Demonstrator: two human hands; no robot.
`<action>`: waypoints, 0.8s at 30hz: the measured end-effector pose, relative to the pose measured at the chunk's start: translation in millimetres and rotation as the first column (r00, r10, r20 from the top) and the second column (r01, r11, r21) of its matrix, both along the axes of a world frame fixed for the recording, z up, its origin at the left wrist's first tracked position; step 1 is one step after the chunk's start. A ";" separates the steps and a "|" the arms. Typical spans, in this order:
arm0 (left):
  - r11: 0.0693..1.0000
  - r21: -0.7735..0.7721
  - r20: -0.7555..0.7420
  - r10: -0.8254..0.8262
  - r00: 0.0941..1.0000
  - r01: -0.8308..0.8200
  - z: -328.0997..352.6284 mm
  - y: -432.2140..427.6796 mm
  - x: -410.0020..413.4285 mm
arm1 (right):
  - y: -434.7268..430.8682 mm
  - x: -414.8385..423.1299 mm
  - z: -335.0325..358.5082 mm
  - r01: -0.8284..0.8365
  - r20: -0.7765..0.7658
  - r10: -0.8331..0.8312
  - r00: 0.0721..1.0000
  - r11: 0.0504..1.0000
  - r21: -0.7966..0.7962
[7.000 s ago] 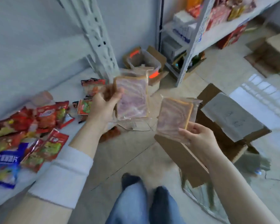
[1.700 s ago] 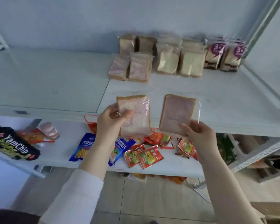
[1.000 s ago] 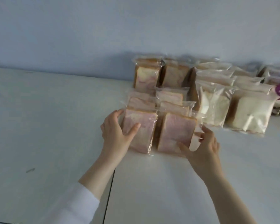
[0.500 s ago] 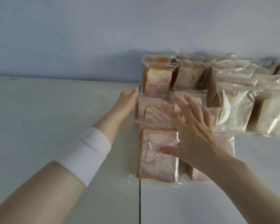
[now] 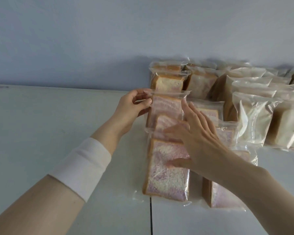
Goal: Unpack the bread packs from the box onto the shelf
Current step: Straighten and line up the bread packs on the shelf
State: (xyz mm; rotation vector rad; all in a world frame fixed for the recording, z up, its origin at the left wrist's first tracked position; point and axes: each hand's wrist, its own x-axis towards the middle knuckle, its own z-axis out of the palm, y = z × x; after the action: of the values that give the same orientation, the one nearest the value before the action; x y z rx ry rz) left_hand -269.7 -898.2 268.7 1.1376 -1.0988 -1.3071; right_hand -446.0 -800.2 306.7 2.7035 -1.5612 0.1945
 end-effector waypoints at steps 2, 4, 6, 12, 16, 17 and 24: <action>0.996 -0.083 0.046 -0.023 0.999 0.027 1.6 0.0 -2.5 | -8.0 1.4 8.5 0.007 -0.054 -0.002 0.999 0.996 0.090; 0.988 -0.139 0.085 -0.053 0.995 0.065 1.4 -0.6 -5.5 | -15.4 2.2 17.2 0.015 -0.134 0.004 0.991 0.989 0.145; 0.985 -0.145 0.095 -0.077 0.993 0.090 0.1 1.0 -6.9 | -18.7 3.6 20.9 0.005 -0.160 0.020 0.987 0.988 0.157; 0.982 -0.187 0.075 -0.020 0.997 0.034 1.3 -5.2 -6.5 | -32.8 1.6 31.9 0.007 -0.137 -0.001 0.991 0.999 0.043; 0.977 -0.211 0.056 0.024 0.998 -0.011 4.8 -16.9 -15.7 | -48.9 5.1 29.1 0.028 -0.116 -0.045 0.992 0.989 -0.143; 0.974 -0.224 0.070 0.036 0.997 -0.019 3.0 -18.5 -18.5 | -52.8 4.6 24.5 0.028 -0.124 -0.053 0.991 0.981 -0.194; 0.977 -0.179 0.070 0.133 0.989 -0.119 -1.7 -10.1 -27.9 | -64.9 6.3 8.6 0.129 -0.041 -0.148 0.988 0.945 -0.301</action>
State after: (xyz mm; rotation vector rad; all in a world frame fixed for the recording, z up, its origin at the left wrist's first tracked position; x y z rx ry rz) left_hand -297.6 -908.3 267.0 1.1183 -1.1571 -1.0529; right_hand -439.7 -865.1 315.3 2.3400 -1.5543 0.3105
